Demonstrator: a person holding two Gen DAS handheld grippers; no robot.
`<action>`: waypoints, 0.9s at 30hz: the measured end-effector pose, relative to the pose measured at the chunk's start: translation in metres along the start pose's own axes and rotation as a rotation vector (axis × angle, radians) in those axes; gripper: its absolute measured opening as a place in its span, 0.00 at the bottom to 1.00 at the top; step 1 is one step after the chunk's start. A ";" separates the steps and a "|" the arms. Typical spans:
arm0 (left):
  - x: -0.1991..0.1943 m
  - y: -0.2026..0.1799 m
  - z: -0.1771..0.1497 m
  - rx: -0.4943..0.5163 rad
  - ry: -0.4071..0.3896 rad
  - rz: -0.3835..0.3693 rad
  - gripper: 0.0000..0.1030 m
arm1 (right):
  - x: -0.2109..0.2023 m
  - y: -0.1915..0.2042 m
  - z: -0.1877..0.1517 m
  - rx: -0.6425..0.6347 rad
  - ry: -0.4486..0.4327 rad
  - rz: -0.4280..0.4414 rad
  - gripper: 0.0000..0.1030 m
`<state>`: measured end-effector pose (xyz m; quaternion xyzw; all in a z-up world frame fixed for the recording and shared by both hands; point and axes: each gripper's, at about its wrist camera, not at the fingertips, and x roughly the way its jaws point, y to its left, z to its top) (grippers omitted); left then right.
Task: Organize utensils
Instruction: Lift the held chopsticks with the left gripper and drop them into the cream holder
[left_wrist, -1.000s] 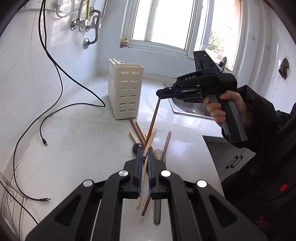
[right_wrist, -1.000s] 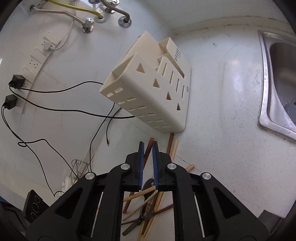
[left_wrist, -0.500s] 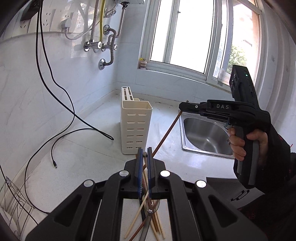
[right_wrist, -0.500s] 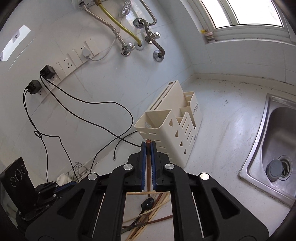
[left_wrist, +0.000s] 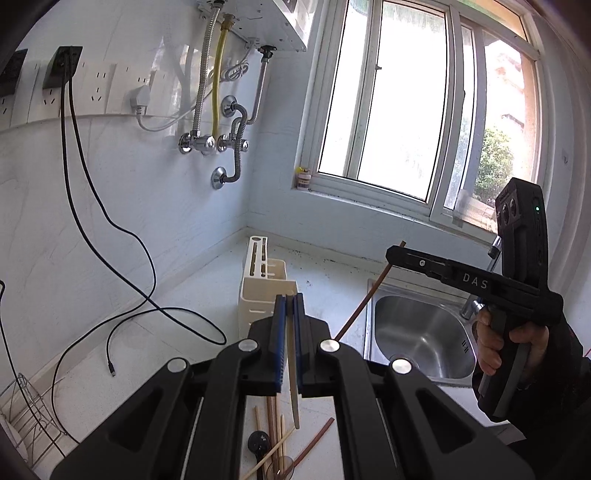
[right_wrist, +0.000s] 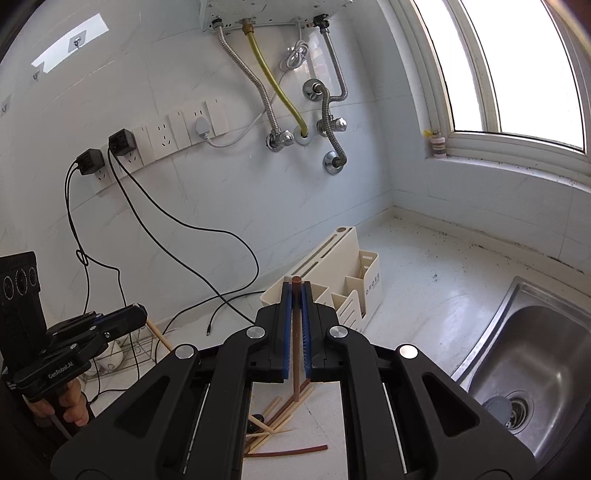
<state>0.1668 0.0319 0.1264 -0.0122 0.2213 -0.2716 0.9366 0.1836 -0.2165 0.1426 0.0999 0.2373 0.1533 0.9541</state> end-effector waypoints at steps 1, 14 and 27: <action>0.000 -0.002 0.006 0.002 -0.013 0.010 0.04 | -0.003 -0.001 0.006 -0.009 -0.008 0.003 0.05; -0.017 -0.005 0.113 0.029 -0.295 0.092 0.04 | -0.046 0.007 0.104 -0.097 -0.208 0.068 0.05; 0.054 0.008 0.108 0.036 -0.186 0.142 0.04 | 0.027 0.017 0.106 -0.155 -0.117 0.041 0.04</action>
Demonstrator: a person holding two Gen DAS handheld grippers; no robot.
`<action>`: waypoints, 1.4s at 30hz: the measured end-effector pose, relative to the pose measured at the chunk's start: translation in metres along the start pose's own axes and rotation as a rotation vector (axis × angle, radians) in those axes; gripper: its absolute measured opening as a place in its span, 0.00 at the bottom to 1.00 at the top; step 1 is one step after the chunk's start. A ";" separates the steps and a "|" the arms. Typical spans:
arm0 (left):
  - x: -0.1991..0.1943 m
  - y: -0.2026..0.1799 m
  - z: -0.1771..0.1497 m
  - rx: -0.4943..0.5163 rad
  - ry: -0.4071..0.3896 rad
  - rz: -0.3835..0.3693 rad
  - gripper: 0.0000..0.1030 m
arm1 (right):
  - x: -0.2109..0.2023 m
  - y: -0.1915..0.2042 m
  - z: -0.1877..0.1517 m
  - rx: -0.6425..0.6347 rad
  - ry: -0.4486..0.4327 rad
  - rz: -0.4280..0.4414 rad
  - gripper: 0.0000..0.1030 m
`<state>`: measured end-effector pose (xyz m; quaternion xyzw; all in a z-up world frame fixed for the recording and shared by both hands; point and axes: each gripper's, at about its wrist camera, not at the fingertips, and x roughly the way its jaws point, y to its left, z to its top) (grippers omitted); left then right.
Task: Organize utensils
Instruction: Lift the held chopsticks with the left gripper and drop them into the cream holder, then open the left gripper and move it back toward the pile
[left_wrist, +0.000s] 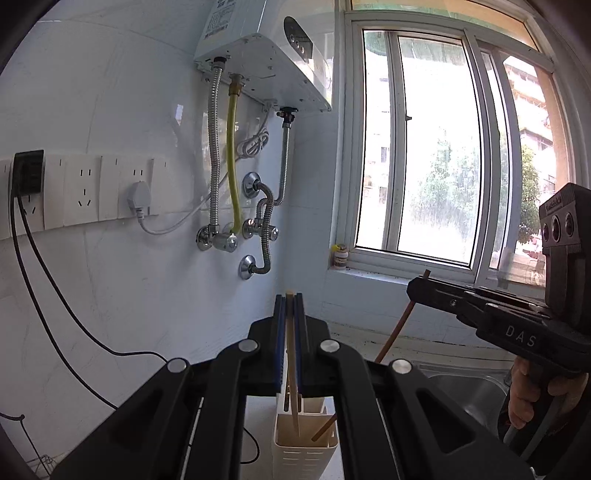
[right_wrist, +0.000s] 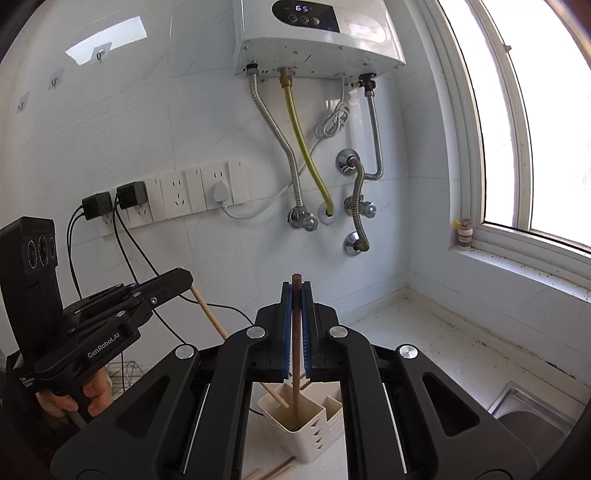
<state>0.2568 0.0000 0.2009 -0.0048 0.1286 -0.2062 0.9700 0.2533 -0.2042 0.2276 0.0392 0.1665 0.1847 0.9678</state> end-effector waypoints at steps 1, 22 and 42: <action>0.005 0.001 -0.005 -0.005 0.017 -0.008 0.04 | 0.006 0.000 -0.004 -0.003 0.016 -0.005 0.05; 0.017 0.016 -0.053 -0.022 0.094 -0.020 0.05 | 0.047 -0.012 -0.045 0.072 0.157 -0.031 0.35; -0.071 0.046 -0.098 0.055 0.182 0.035 0.35 | -0.015 -0.024 -0.076 0.112 0.105 0.062 0.35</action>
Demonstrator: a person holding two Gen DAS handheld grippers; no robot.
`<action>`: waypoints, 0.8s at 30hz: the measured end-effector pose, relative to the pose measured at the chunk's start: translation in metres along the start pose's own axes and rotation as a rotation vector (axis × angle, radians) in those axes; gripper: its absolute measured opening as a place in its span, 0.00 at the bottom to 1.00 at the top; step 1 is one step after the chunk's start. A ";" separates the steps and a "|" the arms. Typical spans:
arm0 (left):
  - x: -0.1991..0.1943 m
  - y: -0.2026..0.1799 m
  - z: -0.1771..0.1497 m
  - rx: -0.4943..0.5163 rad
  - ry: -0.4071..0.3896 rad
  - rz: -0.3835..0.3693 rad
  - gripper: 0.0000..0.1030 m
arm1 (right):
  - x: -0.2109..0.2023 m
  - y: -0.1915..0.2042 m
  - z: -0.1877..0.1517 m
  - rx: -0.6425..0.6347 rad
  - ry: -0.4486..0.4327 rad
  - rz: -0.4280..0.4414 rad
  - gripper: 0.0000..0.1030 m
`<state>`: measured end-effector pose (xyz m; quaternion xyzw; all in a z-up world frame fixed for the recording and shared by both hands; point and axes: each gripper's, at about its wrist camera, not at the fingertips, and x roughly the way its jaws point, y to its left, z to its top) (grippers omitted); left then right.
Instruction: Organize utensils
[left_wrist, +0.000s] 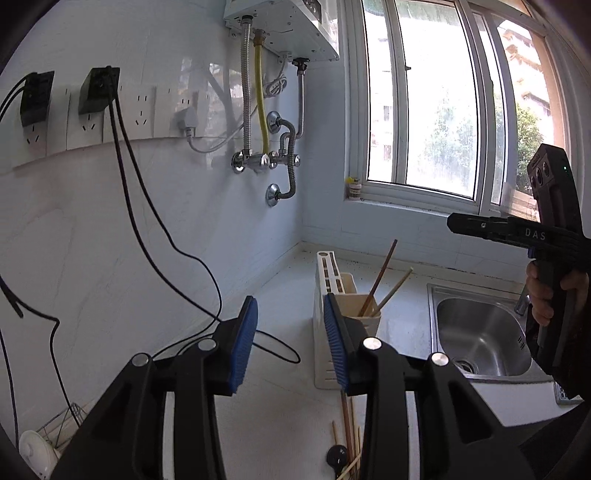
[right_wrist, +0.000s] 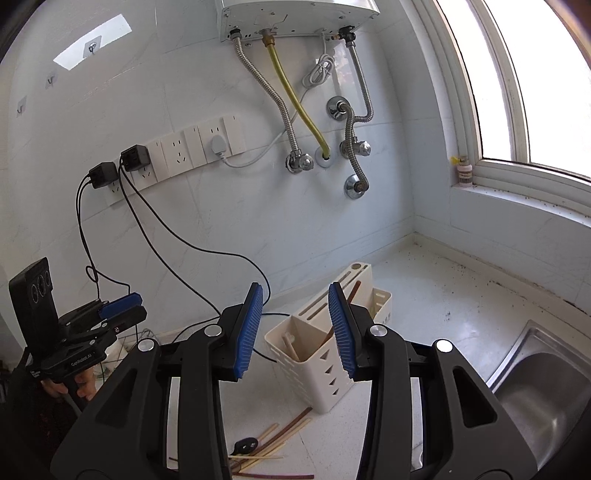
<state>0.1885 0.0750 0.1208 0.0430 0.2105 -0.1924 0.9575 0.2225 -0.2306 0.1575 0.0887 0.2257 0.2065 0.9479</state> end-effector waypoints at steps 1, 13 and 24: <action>-0.002 0.000 -0.009 0.004 0.027 -0.001 0.35 | 0.000 0.000 -0.007 0.002 0.017 0.004 0.35; -0.013 0.000 -0.145 -0.002 0.328 -0.079 0.35 | 0.029 -0.013 -0.115 0.136 0.306 -0.008 0.35; -0.004 0.014 -0.210 0.028 0.479 -0.189 0.35 | 0.049 -0.021 -0.185 0.368 0.464 0.029 0.35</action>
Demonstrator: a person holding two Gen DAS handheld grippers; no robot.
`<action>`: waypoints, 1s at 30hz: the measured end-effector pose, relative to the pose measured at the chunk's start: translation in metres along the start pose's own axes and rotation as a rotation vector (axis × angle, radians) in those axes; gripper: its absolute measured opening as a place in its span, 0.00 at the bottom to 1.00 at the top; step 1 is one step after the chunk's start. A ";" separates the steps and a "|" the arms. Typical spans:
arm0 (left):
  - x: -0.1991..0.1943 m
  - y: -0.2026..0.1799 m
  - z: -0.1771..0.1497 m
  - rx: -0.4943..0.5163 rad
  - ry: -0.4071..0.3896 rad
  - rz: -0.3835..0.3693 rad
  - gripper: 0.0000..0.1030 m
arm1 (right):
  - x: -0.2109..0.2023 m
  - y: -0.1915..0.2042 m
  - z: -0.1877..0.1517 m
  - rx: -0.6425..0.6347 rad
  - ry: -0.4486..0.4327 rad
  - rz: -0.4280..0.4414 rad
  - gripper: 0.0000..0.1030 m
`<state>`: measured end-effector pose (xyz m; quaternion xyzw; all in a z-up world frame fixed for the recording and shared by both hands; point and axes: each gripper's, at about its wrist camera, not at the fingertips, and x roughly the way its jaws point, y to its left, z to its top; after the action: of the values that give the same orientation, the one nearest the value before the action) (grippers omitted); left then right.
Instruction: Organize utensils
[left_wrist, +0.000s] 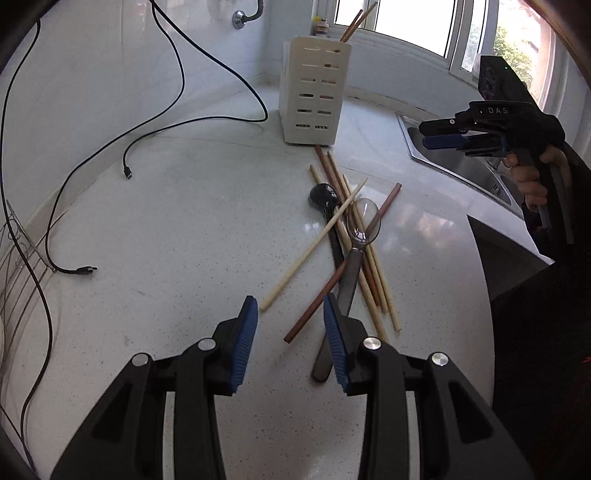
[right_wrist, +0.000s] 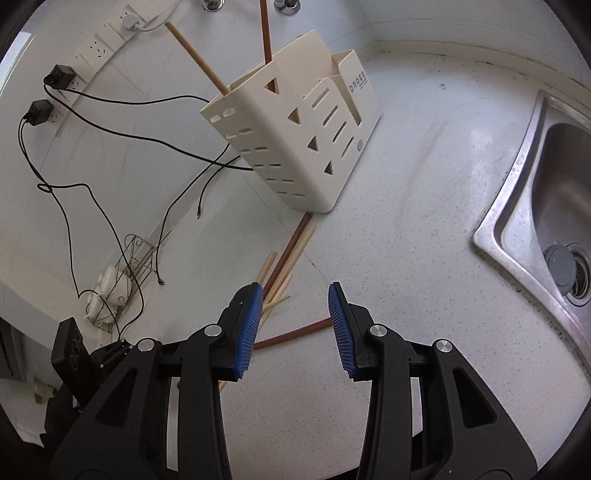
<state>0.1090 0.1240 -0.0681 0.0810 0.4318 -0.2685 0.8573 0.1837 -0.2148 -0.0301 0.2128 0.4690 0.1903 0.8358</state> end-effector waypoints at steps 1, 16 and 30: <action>0.001 0.002 -0.002 -0.002 -0.002 -0.013 0.35 | 0.005 0.002 -0.004 0.018 0.014 0.023 0.35; 0.018 0.022 -0.016 0.003 0.017 -0.193 0.18 | 0.082 0.027 -0.036 0.175 0.202 0.129 0.22; 0.016 0.027 -0.018 -0.015 0.005 -0.220 0.13 | 0.100 0.033 -0.036 0.202 0.241 0.159 0.08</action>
<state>0.1186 0.1469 -0.0944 0.0274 0.4423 -0.3573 0.8222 0.1974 -0.1288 -0.0996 0.3078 0.5641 0.2320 0.7302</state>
